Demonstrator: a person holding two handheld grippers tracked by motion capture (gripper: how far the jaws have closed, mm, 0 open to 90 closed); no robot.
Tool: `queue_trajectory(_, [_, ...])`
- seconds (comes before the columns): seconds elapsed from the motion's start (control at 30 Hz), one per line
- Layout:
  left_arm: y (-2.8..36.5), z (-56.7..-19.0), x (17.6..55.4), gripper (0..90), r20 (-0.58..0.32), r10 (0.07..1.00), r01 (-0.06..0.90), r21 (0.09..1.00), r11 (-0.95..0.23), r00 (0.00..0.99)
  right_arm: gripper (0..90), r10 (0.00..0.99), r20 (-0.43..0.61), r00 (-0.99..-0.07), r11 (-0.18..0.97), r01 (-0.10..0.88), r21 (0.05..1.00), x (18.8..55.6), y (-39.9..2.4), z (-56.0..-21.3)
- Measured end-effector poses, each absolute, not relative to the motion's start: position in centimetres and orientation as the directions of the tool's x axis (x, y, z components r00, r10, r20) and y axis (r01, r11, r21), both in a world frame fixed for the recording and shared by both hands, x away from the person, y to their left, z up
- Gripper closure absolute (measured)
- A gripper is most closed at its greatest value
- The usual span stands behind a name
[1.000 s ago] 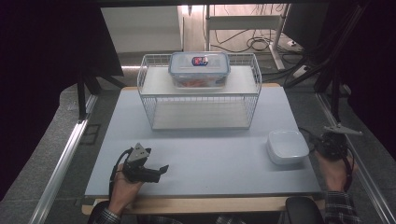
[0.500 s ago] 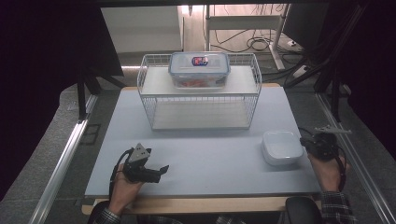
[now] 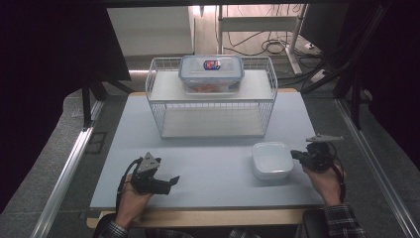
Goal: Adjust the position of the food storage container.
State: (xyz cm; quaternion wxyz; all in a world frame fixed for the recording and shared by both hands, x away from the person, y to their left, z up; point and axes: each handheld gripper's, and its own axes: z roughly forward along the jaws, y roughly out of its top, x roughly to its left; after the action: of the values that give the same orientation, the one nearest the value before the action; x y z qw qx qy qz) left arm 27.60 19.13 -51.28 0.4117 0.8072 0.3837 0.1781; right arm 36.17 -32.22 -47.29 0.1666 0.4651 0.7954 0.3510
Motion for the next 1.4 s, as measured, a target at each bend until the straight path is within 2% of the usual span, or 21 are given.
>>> queue_trajectory(0.67, [18.9,-51.4,27.7,5.2,-0.026,0.763,0.476,0.795,-0.376,0.646,89.8,0.701,0.140,-0.700,0.416,0.560,0.716,35.1,-23.5,-48.2])
queue_trajectory(1.2, [18.8,-51.5,27.7,5.2,-0.024,0.761,0.480,0.788,-0.385,0.648,89.5,0.610,0.167,-0.775,0.460,0.517,0.721,33.7,-19.1,-48.4])
queue_trajectory(1.4, [18.8,-51.5,27.7,5.2,-0.023,0.759,0.481,0.786,-0.388,0.651,87.2,0.608,0.138,-0.782,0.473,0.497,0.728,33.5,-18.8,-48.3])
